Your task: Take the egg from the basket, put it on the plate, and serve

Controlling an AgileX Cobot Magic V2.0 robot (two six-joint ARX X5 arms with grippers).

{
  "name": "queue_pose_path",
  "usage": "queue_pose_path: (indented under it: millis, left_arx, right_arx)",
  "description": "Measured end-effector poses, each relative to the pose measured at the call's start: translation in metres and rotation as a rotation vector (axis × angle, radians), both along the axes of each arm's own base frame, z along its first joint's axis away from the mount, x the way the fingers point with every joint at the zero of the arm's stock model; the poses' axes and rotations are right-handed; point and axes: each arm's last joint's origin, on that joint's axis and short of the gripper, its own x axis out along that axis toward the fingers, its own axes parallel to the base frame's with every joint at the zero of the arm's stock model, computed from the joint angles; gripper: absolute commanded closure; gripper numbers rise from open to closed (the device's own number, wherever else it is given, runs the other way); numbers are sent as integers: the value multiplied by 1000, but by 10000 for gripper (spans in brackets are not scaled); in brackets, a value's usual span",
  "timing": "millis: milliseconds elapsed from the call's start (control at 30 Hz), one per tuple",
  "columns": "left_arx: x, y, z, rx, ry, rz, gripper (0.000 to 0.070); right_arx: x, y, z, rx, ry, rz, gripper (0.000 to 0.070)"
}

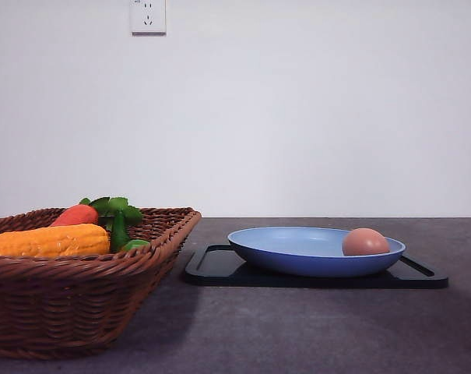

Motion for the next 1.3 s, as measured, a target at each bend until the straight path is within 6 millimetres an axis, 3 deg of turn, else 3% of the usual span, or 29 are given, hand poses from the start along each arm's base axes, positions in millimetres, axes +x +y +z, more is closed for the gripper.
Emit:
queue_pose_path:
  millis: [1300]
  left_arx:
    - [0,0,0,0,0,0,700]
  right_arx:
    - [0,0,0,53,2,-13,700]
